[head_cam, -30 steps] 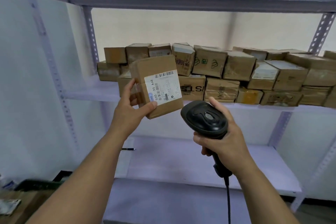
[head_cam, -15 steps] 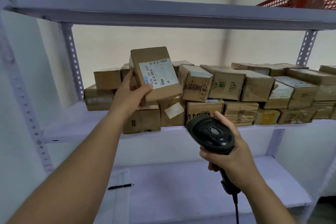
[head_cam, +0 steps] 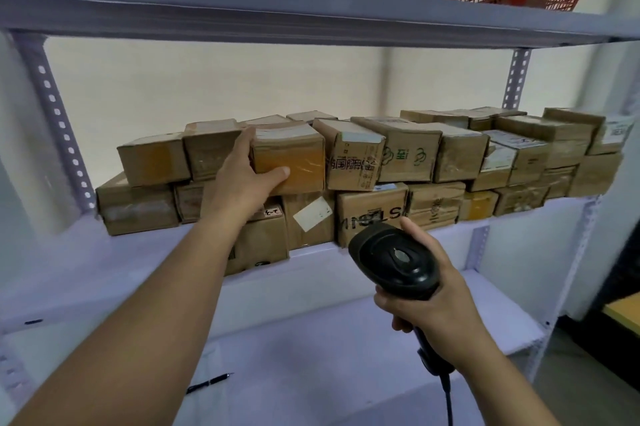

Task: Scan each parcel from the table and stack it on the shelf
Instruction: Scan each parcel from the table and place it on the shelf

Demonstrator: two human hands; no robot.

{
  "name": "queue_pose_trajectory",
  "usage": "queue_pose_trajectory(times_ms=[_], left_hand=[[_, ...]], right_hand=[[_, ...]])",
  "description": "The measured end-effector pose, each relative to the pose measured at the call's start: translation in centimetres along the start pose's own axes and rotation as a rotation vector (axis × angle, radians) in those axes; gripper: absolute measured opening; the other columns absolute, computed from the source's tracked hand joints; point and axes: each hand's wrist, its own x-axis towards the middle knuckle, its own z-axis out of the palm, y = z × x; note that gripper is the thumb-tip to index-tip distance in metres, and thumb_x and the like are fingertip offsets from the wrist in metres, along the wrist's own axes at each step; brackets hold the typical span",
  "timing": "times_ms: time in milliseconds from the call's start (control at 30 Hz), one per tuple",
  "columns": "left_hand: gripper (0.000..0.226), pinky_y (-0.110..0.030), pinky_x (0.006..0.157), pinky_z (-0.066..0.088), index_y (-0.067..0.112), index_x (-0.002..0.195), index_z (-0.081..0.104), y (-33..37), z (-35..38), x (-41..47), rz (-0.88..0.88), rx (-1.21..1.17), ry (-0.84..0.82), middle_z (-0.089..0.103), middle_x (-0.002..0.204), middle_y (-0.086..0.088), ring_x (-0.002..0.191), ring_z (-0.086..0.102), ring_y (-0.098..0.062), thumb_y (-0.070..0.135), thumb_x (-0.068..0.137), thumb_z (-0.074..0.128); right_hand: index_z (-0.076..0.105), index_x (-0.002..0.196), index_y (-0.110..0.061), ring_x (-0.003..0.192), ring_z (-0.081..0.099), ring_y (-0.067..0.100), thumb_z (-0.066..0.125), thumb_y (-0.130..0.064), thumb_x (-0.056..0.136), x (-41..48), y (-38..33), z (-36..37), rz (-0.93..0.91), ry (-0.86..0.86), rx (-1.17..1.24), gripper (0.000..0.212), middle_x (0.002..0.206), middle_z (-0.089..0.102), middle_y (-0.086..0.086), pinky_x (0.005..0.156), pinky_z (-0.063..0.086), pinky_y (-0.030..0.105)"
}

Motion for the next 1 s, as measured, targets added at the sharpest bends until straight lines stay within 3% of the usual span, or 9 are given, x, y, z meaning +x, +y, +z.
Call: queue_pose_trajectory(times_ms=[200,467,733,867,1000], left_hand=[[0.071,-0.033,0.092,0.041,0.033,0.144,0.032,-0.2,0.5,0.1,0.042,0.013,0.03,0.044,0.142,-0.003,0.124,0.047,-0.025,0.031,0.085,0.071],[0.069,-0.033,0.091,0.04,0.033,0.145,0.029,0.0,0.1,-0.2,0.064,0.056,0.016,0.042,0.142,-0.005,0.124,0.046,-0.026,0.031,0.088,0.068],[0.091,-0.041,0.103,0.042,0.036,0.152,0.006,0.0,0.4,0.1,0.008,0.061,-0.007,0.038,0.15,-0.003,0.132,0.043,-0.029,0.038,0.086,0.069],[0.104,-0.05,0.101,0.046,0.042,0.151,0.0,-1.0,0.3,-0.4,-0.018,0.029,0.006,0.035,0.152,-0.003,0.131,0.045,-0.027,0.042,0.079,0.075],[0.106,-0.05,0.111,0.033,0.039,0.152,0.0,-1.0,0.1,-0.7,-0.006,0.079,0.048,0.021,0.158,-0.003,0.141,0.03,-0.027,0.045,0.077,0.076]], right_hand=[[0.046,0.125,-0.064,0.061,0.067,0.022,0.081,0.009,0.067,-0.3,-0.1,0.2,-0.002,0.02,-0.027,0.1,0.125,0.058,-0.005,0.054,0.055,0.032],[0.044,0.129,-0.057,0.059,0.067,0.024,0.081,0.01,0.067,-0.4,-0.5,0.4,-0.005,0.024,-0.03,0.098,0.122,0.059,-0.005,0.053,0.055,0.033],[0.044,0.127,-0.061,0.062,0.068,0.021,0.081,0.009,0.068,-0.7,-0.5,0.1,0.002,0.019,-0.034,0.099,0.122,0.059,-0.004,0.054,0.055,0.03],[0.044,0.128,-0.059,0.062,0.067,0.022,0.08,0.01,0.068,-1.0,-0.6,-0.2,-0.008,0.028,-0.047,0.098,0.121,0.06,-0.005,0.054,0.055,0.032],[0.044,0.13,-0.057,0.059,0.066,0.021,0.079,0.01,0.069,-1.4,-0.7,-0.3,-0.008,0.036,-0.056,0.097,0.12,0.061,-0.005,0.053,0.055,0.032]])
